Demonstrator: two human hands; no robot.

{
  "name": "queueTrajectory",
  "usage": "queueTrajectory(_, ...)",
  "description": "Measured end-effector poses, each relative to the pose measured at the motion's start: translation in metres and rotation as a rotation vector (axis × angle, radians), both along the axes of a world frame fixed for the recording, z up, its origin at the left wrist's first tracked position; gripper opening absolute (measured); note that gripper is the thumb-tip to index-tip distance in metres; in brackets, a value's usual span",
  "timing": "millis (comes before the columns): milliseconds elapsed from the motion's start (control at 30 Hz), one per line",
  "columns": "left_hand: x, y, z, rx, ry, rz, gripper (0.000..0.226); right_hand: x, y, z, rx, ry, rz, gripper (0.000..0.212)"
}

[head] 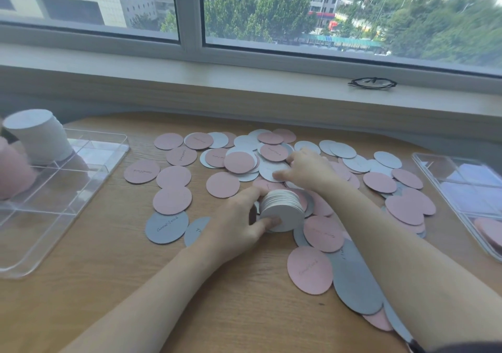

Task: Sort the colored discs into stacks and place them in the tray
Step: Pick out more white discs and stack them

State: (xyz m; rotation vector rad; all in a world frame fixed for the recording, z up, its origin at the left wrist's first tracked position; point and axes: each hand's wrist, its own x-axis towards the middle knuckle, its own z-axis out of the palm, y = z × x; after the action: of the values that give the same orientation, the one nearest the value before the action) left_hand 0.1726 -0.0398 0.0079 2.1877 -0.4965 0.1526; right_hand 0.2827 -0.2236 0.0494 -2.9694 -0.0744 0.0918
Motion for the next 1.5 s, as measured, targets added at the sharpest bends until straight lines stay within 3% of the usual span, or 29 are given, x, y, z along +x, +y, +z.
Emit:
queueTrajectory(67, 0.000, -0.001, 0.000, -0.005, 0.005, 0.006, 0.029, 0.003, 0.001, 0.000, -0.049, 0.017, 0.011, 0.050)
queueTrajectory(167, 0.000, -0.002, -0.001, -0.016, 0.007, 0.001, 0.029, 0.001, -0.001, 0.000, 0.047, 0.012, 0.002, 0.056)
queueTrajectory(300, -0.001, -0.002, 0.000, -0.025, -0.003, -0.006, 0.029, -0.008, -0.006, -0.008, 0.172, -0.157, -0.018, 0.048)
queueTrajectory(500, -0.001, -0.003, 0.000, -0.031, -0.002, 0.005, 0.030, -0.034, -0.022, -0.012, 0.709, -0.249, -0.009, 0.021)
queueTrajectory(733, 0.001, -0.003, 0.000, -0.041, 0.013, 0.021, 0.035, -0.078, -0.039, -0.015, 1.097, -0.150, 0.199, 0.020)
queueTrajectory(867, 0.004, -0.003, -0.002, -0.062, 0.042, 0.024, 0.065, -0.085, -0.035, -0.019, 1.015, -0.073, 0.270, 0.021)
queueTrajectory(1000, 0.000, -0.002, 0.000, -0.039, -0.011, -0.006, 0.059, -0.094, -0.026, -0.016, 0.956, -0.010, 0.337, 0.029)
queueTrajectory(1167, 0.004, -0.001, -0.002, -0.086, 0.015, 0.029, 0.053, -0.094, -0.019, -0.027, 0.569, 0.049, 0.375, 0.081)
queueTrajectory(1300, -0.001, -0.003, 0.002, -0.081, -0.013, 0.009, 0.069, -0.091, -0.019, -0.025, 0.397, -0.088, 0.400, 0.095)
queueTrajectory(1367, -0.002, -0.003, 0.004, -0.069, -0.021, 0.004, 0.072, -0.087, -0.022, -0.025, 0.470, -0.178, 0.348, 0.093)
queueTrajectory(1433, -0.001, -0.002, 0.004, -0.065, -0.019, 0.001, 0.072, -0.079, -0.030, -0.026, 0.489, -0.349, 0.156, 0.072)
queueTrajectory(1500, -0.002, -0.002, 0.006, -0.069, -0.020, -0.014, 0.070, -0.069, -0.040, -0.025, 0.290, -0.442, -0.092, 0.050)
